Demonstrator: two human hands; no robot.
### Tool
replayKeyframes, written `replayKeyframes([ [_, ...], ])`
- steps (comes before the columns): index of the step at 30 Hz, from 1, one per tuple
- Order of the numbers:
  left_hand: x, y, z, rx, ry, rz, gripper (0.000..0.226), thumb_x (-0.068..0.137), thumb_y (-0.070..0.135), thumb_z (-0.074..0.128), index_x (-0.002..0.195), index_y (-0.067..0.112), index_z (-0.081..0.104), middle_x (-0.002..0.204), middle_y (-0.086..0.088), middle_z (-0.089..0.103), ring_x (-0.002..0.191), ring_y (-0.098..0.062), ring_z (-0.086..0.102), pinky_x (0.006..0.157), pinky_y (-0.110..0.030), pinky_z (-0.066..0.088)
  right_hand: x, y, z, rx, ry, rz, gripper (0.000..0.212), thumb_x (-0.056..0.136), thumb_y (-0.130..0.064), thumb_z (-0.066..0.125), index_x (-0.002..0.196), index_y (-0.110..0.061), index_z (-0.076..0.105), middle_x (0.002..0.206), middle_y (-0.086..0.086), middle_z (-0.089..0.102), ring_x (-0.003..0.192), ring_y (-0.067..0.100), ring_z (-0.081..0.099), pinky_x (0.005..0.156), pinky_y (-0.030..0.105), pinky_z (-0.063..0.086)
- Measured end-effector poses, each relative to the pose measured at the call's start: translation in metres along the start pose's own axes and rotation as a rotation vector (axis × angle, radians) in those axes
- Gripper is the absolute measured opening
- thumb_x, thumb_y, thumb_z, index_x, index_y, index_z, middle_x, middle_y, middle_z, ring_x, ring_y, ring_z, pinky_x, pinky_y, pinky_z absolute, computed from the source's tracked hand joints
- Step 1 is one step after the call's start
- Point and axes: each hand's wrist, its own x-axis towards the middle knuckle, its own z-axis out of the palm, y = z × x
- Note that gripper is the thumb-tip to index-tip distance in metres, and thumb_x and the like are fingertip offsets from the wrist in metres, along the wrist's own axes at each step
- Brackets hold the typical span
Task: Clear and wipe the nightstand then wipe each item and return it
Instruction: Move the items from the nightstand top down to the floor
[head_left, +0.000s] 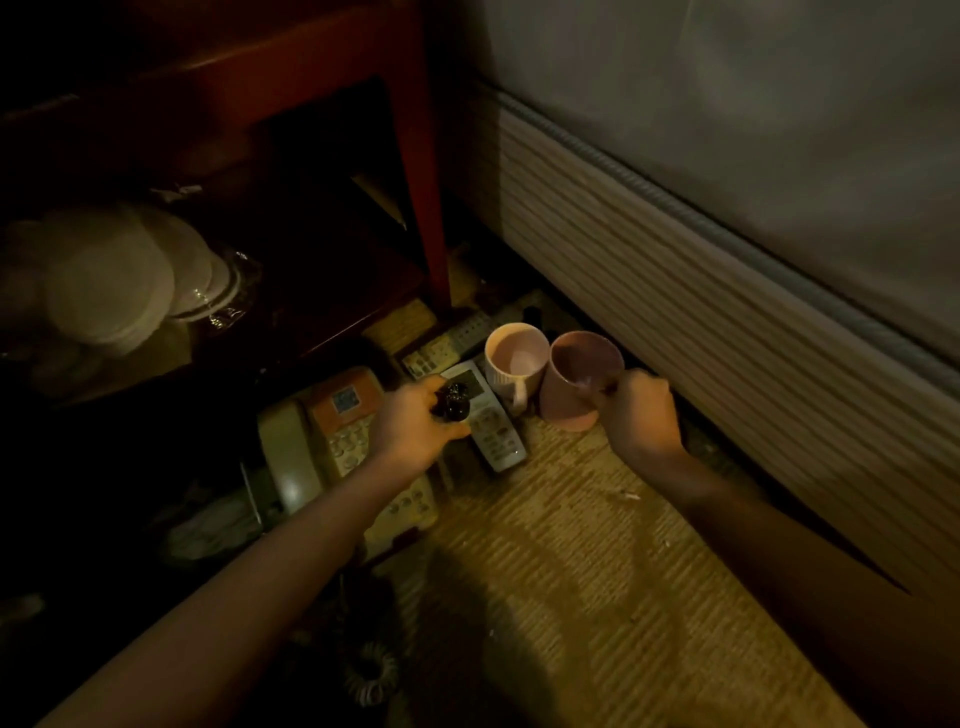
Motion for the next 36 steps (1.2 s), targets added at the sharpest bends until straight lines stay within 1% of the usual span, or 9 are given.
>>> replayKeyframes([
  [3,0.004,-0.006,0.002,0.063,0.012,-0.010,0.064,0.074,0.023,0.080,0.133,0.017,0.054,0.126,-0.007,0.062,0.114,-0.021,0.058,0.088,-0.034,0.050,-0.001,0.003,0.007,-0.054,-0.021,0.018,0.022,0.089,-0.026,0.064,0.091,-0.004,0.066,0.088,0.015,0.062,0.076,0.031,0.060,0.056,0.033,0.039],
  [10,0.018,-0.015,0.011,0.138,0.073,-0.053,0.053,0.079,0.021,0.075,0.129,0.019,0.055,0.118,-0.007,0.064,0.105,-0.023,0.061,0.085,-0.038,0.053,-0.001,-0.003,0.006,-0.053,-0.011,0.035,0.028,0.089,-0.021,0.061,0.111,-0.005,0.061,0.102,0.020,0.057,0.083,0.037,0.059,0.066,0.039,0.047],
  [13,0.033,-0.021,0.014,0.252,0.090,-0.078,0.050,0.079,0.026,0.075,0.126,0.023,0.057,0.123,-0.006,0.061,0.116,-0.025,0.054,0.099,-0.044,0.042,-0.013,-0.010,0.004,-0.016,-0.034,0.045,0.053,0.090,-0.017,0.056,0.139,-0.014,0.036,0.116,0.020,0.051,0.090,0.040,0.058,0.070,0.041,0.045],
  [18,0.051,-0.025,0.012,0.388,0.134,-0.178,0.041,0.081,0.038,0.070,0.118,0.023,0.061,0.128,-0.006,0.057,0.132,-0.028,0.035,0.109,-0.045,0.020,-0.027,-0.021,-0.007,-0.061,-0.008,0.022,0.072,0.090,-0.020,0.053,0.147,-0.021,0.010,0.126,0.017,0.049,0.094,0.038,0.060,0.067,0.038,0.041],
  [22,0.052,-0.028,0.016,0.418,0.190,-0.193,0.026,0.086,0.031,0.066,0.108,0.018,0.065,0.125,-0.006,0.059,0.135,-0.028,0.032,0.116,-0.047,0.005,-0.035,-0.028,-0.007,-0.095,-0.058,-0.089,0.059,0.092,-0.021,0.049,0.142,-0.019,0.017,0.116,0.016,0.058,0.089,0.036,0.063,0.064,0.038,0.044],
  [27,0.053,-0.031,0.020,0.432,0.156,-0.142,0.048,0.085,0.040,0.065,0.129,0.022,0.054,0.131,-0.005,0.057,0.137,-0.027,0.031,0.117,-0.048,-0.005,-0.035,-0.036,-0.002,-0.065,-0.190,-0.219,0.043,0.091,-0.019,0.050,0.132,-0.020,0.038,0.103,0.008,0.062,0.090,0.030,0.061,0.061,0.030,0.036],
  [31,0.051,-0.034,0.020,0.413,0.119,-0.152,0.052,0.084,0.045,0.065,0.129,0.023,0.052,0.133,-0.003,0.055,0.138,-0.028,0.030,0.116,-0.049,-0.003,-0.030,-0.044,-0.007,0.034,-0.289,-0.191,0.023,0.091,-0.017,0.053,0.113,-0.021,0.058,0.102,0.003,0.064,0.093,0.023,0.060,0.066,0.027,0.037],
  [33,0.052,-0.041,0.020,0.365,0.118,-0.148,0.050,0.082,0.044,0.068,0.125,0.023,0.055,0.126,-0.001,0.059,0.135,-0.029,0.034,0.116,-0.051,0.002,-0.026,-0.050,-0.013,0.017,-0.326,-0.204,0.022,0.091,-0.018,0.054,0.112,-0.021,0.062,0.103,0.002,0.064,0.093,0.021,0.060,0.068,0.027,0.040],
  [36,0.049,-0.046,0.015,0.176,0.101,-0.146,0.048,0.074,0.035,0.077,0.117,0.020,0.060,0.122,-0.005,0.061,0.122,-0.028,0.049,0.107,-0.051,0.034,-0.021,-0.059,-0.023,-0.031,-0.367,-0.247,0.021,0.092,-0.019,0.053,0.110,-0.020,0.063,0.101,0.004,0.066,0.092,0.022,0.061,0.069,0.030,0.048],
])
